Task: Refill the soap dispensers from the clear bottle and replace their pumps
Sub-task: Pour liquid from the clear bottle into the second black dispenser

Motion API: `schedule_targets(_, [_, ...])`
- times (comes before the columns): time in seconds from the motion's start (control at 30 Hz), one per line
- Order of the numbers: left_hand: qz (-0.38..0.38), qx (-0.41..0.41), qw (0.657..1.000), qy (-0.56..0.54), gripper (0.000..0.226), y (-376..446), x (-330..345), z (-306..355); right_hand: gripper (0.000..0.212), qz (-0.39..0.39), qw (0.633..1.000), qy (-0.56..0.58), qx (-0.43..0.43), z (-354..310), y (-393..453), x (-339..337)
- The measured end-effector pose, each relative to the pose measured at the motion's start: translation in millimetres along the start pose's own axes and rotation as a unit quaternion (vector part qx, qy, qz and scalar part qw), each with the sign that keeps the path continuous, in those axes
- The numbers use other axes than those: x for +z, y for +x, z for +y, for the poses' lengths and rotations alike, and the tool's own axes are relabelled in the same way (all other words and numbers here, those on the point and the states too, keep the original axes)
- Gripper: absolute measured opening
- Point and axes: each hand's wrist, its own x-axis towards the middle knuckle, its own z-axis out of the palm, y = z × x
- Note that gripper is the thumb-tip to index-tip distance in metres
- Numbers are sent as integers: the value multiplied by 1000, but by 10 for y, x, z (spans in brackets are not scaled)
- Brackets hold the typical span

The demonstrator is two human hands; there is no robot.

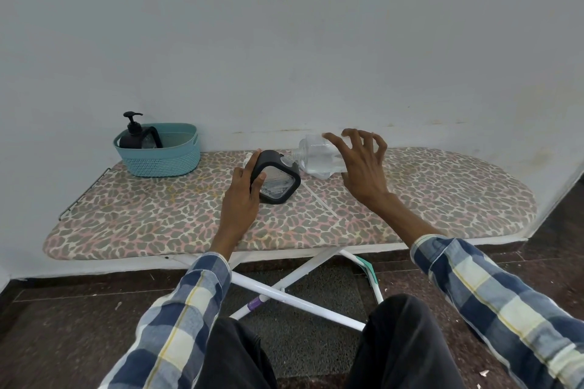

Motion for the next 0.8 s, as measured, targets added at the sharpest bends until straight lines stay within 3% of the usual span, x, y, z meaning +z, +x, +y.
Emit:
schedule_targets(0.2, [4, -33, 999, -30, 58, -24, -7, 21, 106, -24, 991, 114, 67, -120, -205, 180])
schedule_targets(0.33, [9, -38, 999, -27, 60, -28, -25, 37, 96, 16, 948, 275, 161, -161, -281, 298])
schedule_targets(0.47, [13, -47, 999, -17, 59, -27, -30, 39, 112, 16, 889, 391, 238, -161, -283, 348])
schedule_targets(0.63, [8, -63, 998, -11, 53, -20, -20, 39, 128, -50, 861, 424, 276, -111, -285, 344])
schedule_targets(0.7, [9, -62, 998, -7, 52, -14, -21, 44, 119, -45, 859, 438, 261, -76, -288, 316])
schedule_targets(0.8, [10, -58, 998, 0, 52, -27, -21, 50, 87, -38, 830, 490, 263, -5, -330, 289])
